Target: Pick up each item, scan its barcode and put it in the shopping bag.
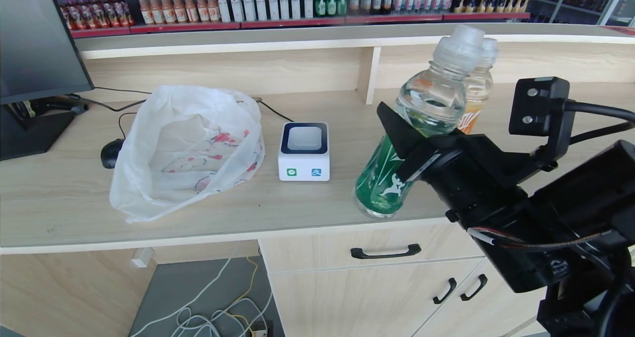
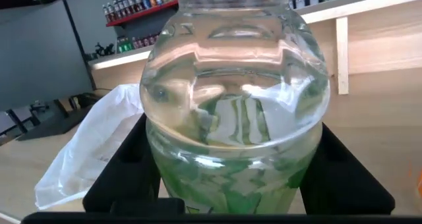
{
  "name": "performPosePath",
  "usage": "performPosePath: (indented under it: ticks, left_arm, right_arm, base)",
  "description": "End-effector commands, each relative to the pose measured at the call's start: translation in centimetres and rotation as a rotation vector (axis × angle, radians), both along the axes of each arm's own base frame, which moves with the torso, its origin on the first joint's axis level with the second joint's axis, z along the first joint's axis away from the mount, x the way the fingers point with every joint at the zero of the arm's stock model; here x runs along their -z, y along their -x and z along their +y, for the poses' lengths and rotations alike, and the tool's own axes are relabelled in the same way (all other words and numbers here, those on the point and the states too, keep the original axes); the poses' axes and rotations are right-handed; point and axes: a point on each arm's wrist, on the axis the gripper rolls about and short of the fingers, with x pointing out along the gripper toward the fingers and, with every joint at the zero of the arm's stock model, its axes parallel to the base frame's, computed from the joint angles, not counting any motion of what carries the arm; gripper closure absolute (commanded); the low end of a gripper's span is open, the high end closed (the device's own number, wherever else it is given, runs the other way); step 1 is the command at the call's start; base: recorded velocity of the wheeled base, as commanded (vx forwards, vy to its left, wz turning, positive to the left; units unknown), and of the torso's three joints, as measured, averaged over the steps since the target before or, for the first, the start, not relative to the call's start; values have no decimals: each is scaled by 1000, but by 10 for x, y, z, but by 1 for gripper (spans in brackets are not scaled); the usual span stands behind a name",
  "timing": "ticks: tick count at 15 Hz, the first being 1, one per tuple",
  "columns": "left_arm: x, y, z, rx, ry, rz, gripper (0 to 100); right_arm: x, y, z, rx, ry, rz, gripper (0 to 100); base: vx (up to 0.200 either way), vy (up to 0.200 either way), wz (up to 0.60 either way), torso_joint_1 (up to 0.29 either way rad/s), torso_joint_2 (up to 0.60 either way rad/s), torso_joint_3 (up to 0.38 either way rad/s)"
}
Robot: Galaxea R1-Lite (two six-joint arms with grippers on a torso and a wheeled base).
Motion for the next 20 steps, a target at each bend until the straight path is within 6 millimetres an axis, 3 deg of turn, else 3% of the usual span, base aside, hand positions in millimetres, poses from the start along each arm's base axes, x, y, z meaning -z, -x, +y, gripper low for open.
performPosePath:
  ticks: [1, 11, 20]
  left_arm:
    - [0, 0, 0, -1, 3, 1, 0]
    - [0, 0, 0, -1, 0, 1, 0]
    - [0, 0, 0, -1, 0, 1, 0]
  right_arm:
    - [1, -7, -7, 33, 0, 2, 100]
    - [-12, -7, -27, 69, -53, -19, 100]
    - [-18, -3, -31, 73, -66, -37, 100]
  base:
    - [0, 200, 0, 2, -2, 2]
    - [0, 200, 0, 0, 2, 1]
    - [0, 0, 0, 0, 0, 0]
